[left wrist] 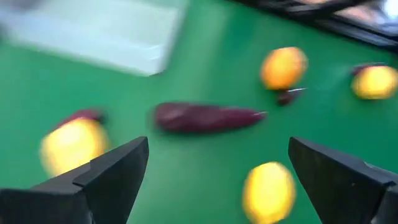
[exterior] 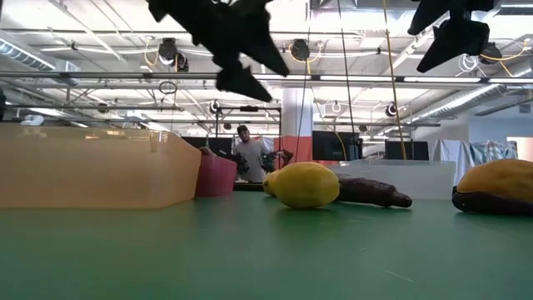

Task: Sort produce into baskets
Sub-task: Put the eggplant into the orange bin

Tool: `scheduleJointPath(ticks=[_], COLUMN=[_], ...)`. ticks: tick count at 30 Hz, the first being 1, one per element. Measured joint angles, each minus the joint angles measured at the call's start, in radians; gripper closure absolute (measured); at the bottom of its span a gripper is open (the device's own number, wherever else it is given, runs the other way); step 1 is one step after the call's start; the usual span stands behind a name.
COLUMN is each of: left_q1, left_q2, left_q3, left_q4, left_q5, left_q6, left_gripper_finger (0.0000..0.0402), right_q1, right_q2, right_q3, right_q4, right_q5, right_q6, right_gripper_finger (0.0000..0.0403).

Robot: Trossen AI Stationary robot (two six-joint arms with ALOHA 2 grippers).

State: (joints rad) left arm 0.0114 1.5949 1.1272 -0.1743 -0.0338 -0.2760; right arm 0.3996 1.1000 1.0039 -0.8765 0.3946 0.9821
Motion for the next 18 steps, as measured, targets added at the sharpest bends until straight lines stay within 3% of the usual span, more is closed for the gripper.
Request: scheduleJointPath(ticks=[3, 9, 15, 18], left_q1=[-0.042, -0.073, -0.072, -0.053], left_q2=[0.061, 0.15, 0.253, 0.338], left_q3=[0.001, 0.025, 0.229, 0.389], left_q4=[0.094, 0.23, 0.025, -0.117], left_q5=[0.037, 0.007, 0.032, 0.066], left_q6=[0.062, 0.136, 0.355, 0.368], left_gripper_finger=[0.0009, 0.0009, 0.0009, 0.0009], right_q1=[0.001, 0.001, 0.001, 0.001], right_q2=[0.0, 0.0, 0.0, 0.0], right_q3=[0.0, 0.0, 0.0, 0.0], right_q4=[0.001, 0.008, 0.014, 0.014], right_q5=[-0.001, -0.001, -0.004, -0.004], right_q6=[0.0, 0.0, 0.0, 0.0], right_gripper_finger=[0.004, 0.004, 0.004, 0.004])
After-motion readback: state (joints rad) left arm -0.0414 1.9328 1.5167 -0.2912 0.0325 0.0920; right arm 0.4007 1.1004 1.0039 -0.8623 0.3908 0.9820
